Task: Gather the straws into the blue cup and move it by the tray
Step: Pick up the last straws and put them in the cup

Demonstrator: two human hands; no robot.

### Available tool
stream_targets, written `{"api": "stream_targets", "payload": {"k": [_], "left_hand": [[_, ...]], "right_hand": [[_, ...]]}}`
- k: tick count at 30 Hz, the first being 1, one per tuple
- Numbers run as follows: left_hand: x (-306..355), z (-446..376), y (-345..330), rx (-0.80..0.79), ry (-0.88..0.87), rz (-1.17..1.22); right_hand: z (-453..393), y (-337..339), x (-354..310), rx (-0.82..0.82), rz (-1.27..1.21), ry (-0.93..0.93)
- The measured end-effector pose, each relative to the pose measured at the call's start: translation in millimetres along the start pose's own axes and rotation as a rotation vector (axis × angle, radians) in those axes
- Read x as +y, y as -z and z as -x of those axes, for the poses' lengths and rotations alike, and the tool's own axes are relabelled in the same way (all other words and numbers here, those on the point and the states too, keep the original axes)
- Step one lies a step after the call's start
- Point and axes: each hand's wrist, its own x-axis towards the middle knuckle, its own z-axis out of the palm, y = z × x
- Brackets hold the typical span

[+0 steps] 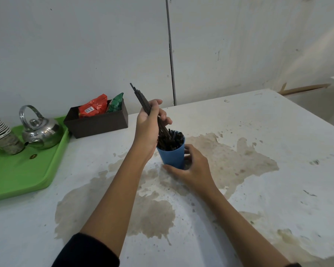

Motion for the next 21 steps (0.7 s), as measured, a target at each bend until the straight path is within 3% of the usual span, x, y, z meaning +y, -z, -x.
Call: {"api": "stream_targets", "payload": {"k": [5,15,21], "left_hand": [[0.2,7.2,2.7,-0.066,-0.061,-0.243],[-10.2,16.9,6.5,-0.117,0.046,-0.202],[-19.5,22.8,14.0,-0.154,0.194,-0.359]], "right_hand": [[0.4,0.6,-1.2,0.002,0.000,-0.002],[0.0,-0.6,1.1,-0.006,0.013,0.002],[0.1,1.2,-0.7,-0.020,-0.013,0.004]]}}
